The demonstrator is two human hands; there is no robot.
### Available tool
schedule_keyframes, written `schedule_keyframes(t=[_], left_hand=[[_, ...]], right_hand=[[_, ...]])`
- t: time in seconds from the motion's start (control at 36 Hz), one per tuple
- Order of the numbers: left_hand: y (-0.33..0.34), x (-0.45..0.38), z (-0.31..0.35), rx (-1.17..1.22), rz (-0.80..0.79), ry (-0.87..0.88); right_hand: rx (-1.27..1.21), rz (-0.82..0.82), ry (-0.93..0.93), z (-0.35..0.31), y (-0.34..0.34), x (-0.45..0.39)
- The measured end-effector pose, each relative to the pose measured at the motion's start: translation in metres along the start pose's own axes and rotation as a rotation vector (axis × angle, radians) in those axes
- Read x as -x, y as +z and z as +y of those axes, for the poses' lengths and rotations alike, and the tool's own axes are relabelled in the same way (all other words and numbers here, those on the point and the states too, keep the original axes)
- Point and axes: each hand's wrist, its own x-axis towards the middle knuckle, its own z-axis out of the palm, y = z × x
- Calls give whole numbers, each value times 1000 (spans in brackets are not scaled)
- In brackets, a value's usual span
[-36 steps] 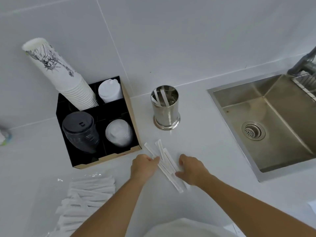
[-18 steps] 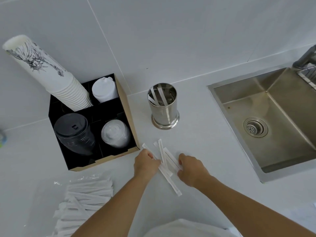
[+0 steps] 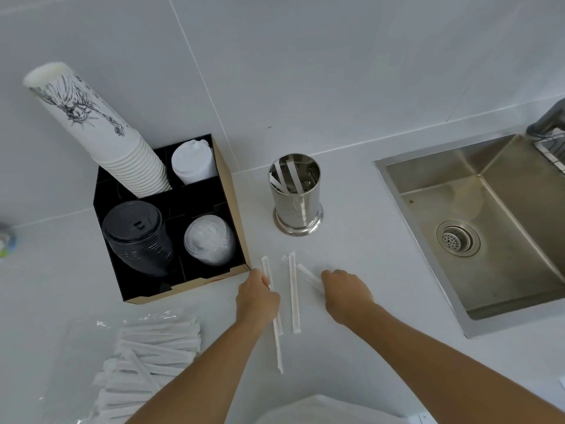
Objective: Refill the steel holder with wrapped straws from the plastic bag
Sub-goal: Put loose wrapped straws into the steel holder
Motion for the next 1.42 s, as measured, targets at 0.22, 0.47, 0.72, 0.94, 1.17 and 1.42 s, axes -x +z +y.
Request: schedule_keyframes(t=[0.22,0.47,0.72,0.94,1.17,1.42], left_hand=[[-6,5,-7,-39,6,40],[-13,11,-23,-144,17,17],[-11,14,-31,-287,-36,44],[-13,16,-30,-341,-32,135],[-16,14,-19,-154,-46,223],[-9,4,13,71,-141,237]], right_hand=[[24,-35,25,1,-8,-2],[-178,-48,137,17,-7,-2],[-358,-113,210,28,-13,-2],[-593,-167,291,30,-13,-1],[-726,-138,291,36,-15,1],[-793,-190,188,29,-15,5]])
